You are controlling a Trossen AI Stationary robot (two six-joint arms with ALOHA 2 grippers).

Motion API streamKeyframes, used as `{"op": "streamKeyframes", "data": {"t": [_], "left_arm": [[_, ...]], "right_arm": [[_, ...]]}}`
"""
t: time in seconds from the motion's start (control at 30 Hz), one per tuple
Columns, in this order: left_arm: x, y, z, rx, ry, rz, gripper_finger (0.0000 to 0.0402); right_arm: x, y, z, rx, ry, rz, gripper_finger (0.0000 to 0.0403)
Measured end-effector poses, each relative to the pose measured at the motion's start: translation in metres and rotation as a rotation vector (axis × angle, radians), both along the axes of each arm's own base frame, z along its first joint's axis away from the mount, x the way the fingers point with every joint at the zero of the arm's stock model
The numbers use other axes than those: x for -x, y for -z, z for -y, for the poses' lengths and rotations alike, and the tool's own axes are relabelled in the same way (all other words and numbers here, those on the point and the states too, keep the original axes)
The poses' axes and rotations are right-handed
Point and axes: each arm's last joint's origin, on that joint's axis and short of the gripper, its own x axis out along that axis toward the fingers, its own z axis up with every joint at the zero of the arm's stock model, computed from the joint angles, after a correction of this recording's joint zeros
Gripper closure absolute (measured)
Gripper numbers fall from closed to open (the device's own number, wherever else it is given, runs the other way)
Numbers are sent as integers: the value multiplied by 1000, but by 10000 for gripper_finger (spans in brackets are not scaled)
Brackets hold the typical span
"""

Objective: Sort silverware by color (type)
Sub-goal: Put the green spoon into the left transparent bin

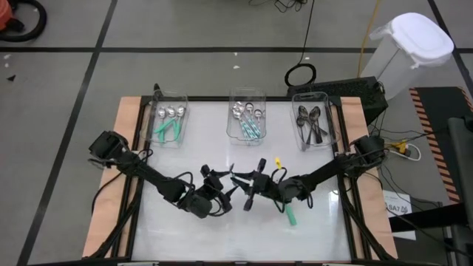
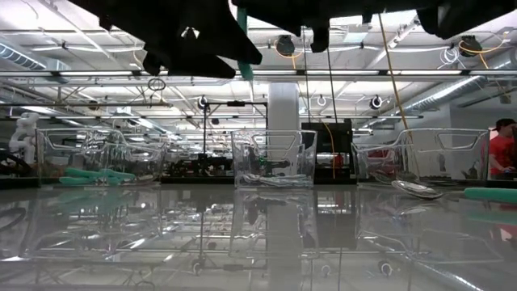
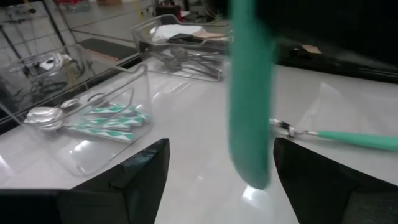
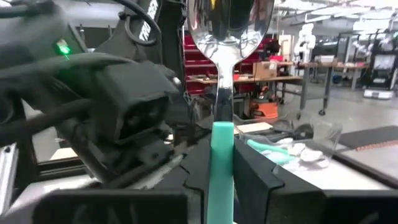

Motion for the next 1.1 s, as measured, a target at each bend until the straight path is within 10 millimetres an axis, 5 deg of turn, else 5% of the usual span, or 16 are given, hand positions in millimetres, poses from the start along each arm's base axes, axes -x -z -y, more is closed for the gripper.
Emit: {"op": "streamKeyframes", "data": {"t": [0.2, 0.57, 0.77, 1.1], "left_arm": [[-2, 1, -6, 3, -21, -3, 166], [-6, 0, -15, -60, -72, -18, 340], [-6, -1, -15, -97, -58, -38, 354], [-5, -15, -16, -8, 186, -80, 354]], "right_arm": [[-2, -6, -1, 47, 7, 9, 358], [-3, -6, 2, 62, 27, 1, 357], [-2, -7, 0, 74, 16, -15, 337], [26, -30, -3, 137, -86, -283, 237]]}}
